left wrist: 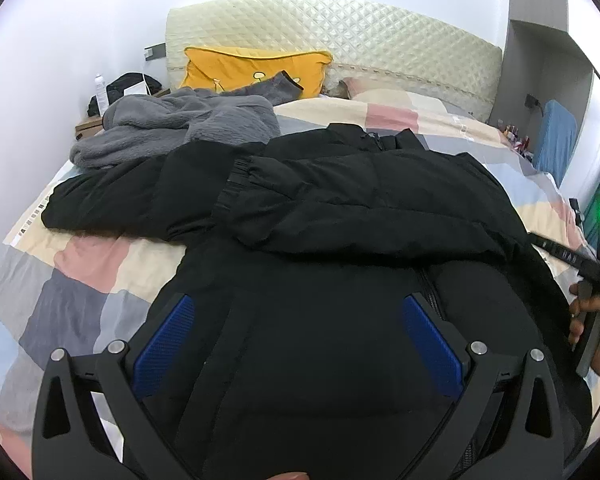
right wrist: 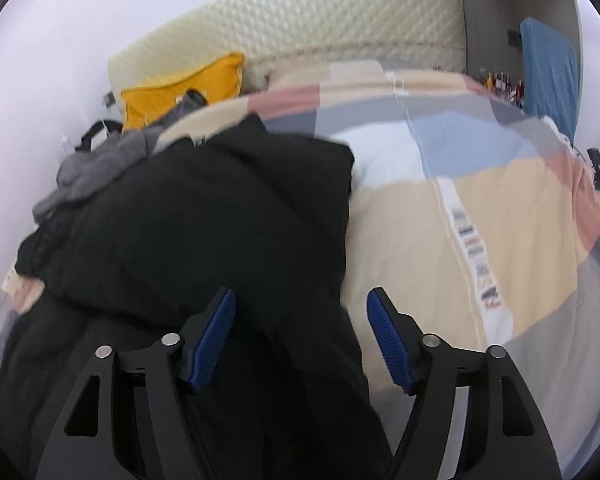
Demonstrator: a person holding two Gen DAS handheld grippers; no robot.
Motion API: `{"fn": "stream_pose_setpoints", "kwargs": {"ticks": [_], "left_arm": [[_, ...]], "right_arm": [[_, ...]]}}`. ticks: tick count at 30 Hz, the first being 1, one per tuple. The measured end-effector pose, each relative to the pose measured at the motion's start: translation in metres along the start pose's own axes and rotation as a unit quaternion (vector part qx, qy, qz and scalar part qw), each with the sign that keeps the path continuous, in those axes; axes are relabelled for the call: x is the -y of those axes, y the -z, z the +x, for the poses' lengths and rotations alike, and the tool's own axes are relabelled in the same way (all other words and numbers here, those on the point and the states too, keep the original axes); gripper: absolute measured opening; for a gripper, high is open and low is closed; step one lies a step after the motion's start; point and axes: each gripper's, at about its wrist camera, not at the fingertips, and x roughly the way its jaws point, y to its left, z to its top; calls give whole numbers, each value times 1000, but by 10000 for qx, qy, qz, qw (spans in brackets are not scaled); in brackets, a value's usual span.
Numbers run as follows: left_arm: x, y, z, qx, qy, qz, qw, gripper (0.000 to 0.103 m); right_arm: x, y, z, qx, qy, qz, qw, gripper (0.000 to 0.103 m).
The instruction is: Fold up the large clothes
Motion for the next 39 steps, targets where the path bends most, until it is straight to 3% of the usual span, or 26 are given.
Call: {"fn": "stream_pose_setpoints", "kwargs": {"ticks": [7,17,23,30,39], "left_arm": [[9,6,10,-78,0,101,9999,103],[19,7,15,-159,-30,231,9996,103],[18,7,15,-175,80,213,9996,103],[20,9,16,-205,37,241,9995,103],[24,11,17,-259,47,316,9992,103]], "right_arm": [[0,9,20,-195,176,-82,9996,77],[-2,29,24,-669,235,-219,9972,77],[-8,24,26,-290,372,-242,9986,77],[4,2,4,414,480,396,9972,77],[45,14,7,360,439,1242,9906,77]]}}
